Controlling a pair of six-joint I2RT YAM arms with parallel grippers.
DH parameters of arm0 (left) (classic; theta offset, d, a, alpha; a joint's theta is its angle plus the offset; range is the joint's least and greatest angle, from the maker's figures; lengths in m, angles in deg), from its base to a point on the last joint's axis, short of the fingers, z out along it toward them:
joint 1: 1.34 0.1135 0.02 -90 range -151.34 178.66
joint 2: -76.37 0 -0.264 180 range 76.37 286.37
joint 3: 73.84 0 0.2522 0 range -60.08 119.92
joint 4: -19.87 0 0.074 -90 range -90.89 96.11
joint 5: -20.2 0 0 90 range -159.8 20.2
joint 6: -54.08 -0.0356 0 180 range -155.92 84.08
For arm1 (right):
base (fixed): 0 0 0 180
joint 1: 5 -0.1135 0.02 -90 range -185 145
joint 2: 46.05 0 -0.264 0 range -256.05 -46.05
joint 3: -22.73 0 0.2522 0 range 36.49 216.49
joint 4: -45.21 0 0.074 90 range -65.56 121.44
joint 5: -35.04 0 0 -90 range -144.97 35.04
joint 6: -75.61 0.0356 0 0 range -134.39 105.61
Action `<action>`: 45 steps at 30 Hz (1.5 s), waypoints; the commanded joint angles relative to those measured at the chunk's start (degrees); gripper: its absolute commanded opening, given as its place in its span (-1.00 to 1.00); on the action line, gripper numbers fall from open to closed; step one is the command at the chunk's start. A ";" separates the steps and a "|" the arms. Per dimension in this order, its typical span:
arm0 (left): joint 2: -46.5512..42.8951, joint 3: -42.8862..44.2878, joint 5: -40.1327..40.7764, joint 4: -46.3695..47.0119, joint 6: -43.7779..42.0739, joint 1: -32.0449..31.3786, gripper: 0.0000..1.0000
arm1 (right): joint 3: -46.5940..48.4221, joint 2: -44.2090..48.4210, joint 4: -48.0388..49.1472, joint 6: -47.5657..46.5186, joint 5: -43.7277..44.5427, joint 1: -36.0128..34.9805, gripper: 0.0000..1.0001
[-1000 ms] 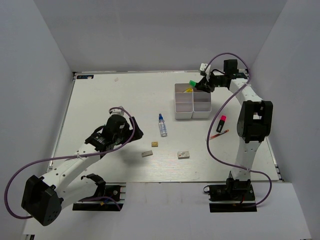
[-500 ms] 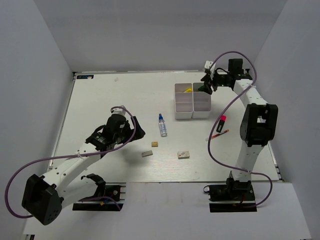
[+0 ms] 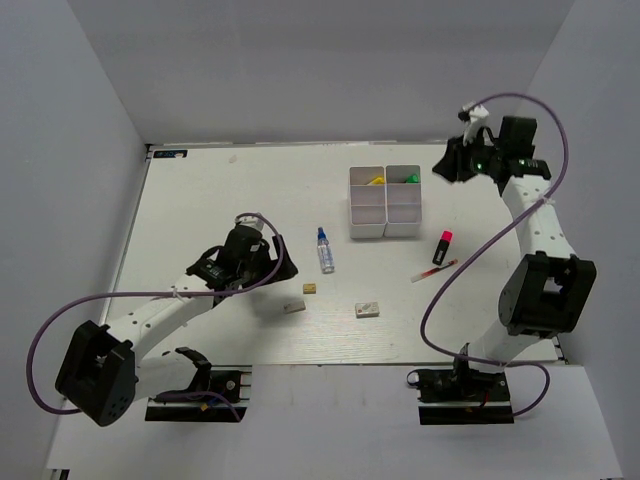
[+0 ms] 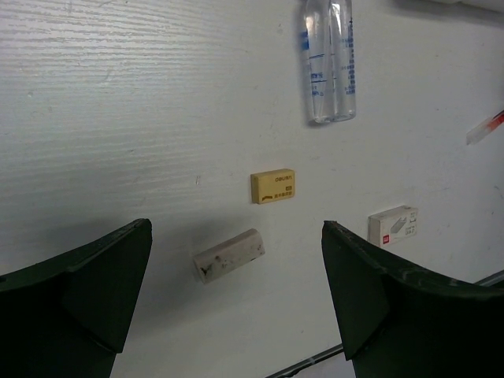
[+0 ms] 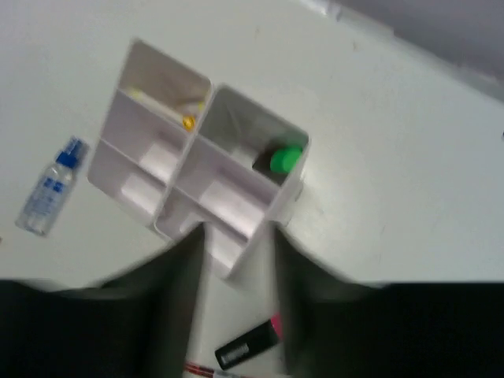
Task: Sort the stationery into containers
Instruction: Grab a piece of stationery with the right arm
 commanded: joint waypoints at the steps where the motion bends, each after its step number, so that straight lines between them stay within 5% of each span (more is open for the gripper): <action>1: -0.69 0.99 -1.53 2.41 -1.14 0.15 0.96 | -9.76 5.42 -9.72 6.93 3.87 2.36 0.16; 5: -0.17 0.37 -2.66 4.26 -1.14 0.15 0.96 | -18.06 10.71 -9.27 8.51 10.37 2.45 0.55; 14: 1.50 1.42 -2.67 3.65 -1.67 0.15 0.96 | -25.89 10.29 -5.85 20.29 28.73 2.10 0.48; 31: -1.31 0.28 -1.62 0.84 -0.61 0.15 0.96 | -22.46 -5.80 -1.10 27.85 40.16 -2.56 0.39; 40: -1.92 0.80 -1.09 -0.22 -0.09 0.15 0.96 | -23.43 -8.53 0.13 29.78 45.63 -6.06 0.14; 45: -1.92 0.80 -1.09 -0.22 -0.09 0.15 0.96 | -23.34 -8.44 0.04 29.96 45.19 -6.60 -0.27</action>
